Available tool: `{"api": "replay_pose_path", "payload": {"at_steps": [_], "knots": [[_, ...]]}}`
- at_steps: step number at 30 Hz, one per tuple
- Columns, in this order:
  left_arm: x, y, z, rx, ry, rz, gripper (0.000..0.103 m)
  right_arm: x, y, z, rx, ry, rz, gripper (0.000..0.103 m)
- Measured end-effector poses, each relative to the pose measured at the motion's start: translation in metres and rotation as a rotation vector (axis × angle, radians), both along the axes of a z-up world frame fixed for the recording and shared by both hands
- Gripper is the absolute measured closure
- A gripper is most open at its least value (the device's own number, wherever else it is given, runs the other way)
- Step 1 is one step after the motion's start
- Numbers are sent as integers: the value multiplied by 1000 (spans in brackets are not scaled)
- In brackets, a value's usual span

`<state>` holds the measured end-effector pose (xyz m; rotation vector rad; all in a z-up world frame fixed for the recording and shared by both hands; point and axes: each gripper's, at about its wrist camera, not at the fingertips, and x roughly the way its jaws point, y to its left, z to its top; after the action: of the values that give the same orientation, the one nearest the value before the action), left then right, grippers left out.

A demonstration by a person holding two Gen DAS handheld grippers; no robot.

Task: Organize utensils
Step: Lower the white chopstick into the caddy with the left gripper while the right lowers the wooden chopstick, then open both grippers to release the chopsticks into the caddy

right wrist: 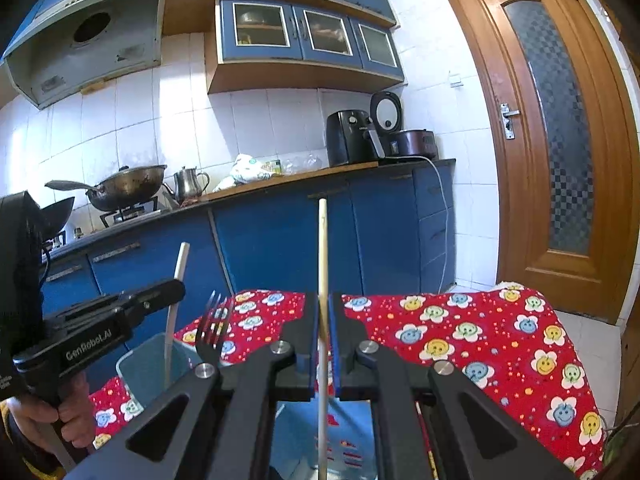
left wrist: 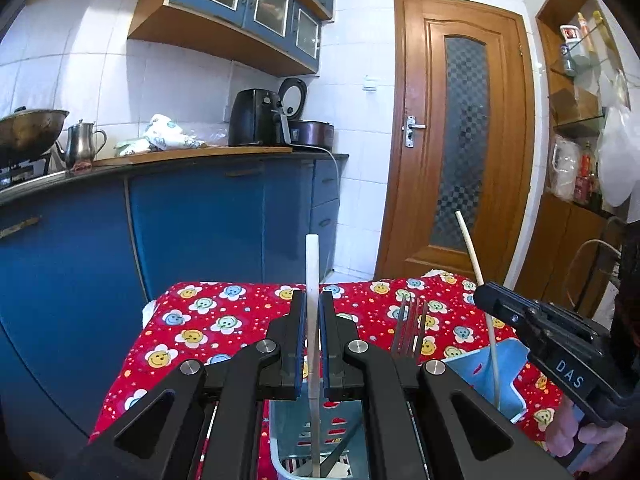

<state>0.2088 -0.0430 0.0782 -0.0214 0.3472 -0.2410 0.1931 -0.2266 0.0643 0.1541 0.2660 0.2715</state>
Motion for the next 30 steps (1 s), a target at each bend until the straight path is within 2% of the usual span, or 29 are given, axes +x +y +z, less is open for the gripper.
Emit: {"api": "replay_pose_path", "payload": {"at_steps": [4, 9, 17, 19, 21, 23, 30], "knots": [[-1, -1, 1, -2, 14, -3, 97, -3, 1, -3, -12, 11, 4, 97], [1, 2, 4, -20, 70, -27, 96, -7, 2, -3, -26, 26, 4, 97], [-7, 5, 7, -45, 149, -66, 85, -17, 5, -8, -69, 67, 14, 96], [-11, 5, 8, -47, 166, -77, 84, -18, 4, -8, -56, 77, 14, 94], [-17, 7, 10, -48, 178, -80, 84, -22, 1, -5, -30, 80, 14, 85], [-25, 10, 13, -43, 180, -78, 84, -26, -2, -2, -8, 72, 15, 81], [-58, 21, 23, -15, 186, -63, 84, -54, -6, 13, 23, 62, 0, 80]]}}
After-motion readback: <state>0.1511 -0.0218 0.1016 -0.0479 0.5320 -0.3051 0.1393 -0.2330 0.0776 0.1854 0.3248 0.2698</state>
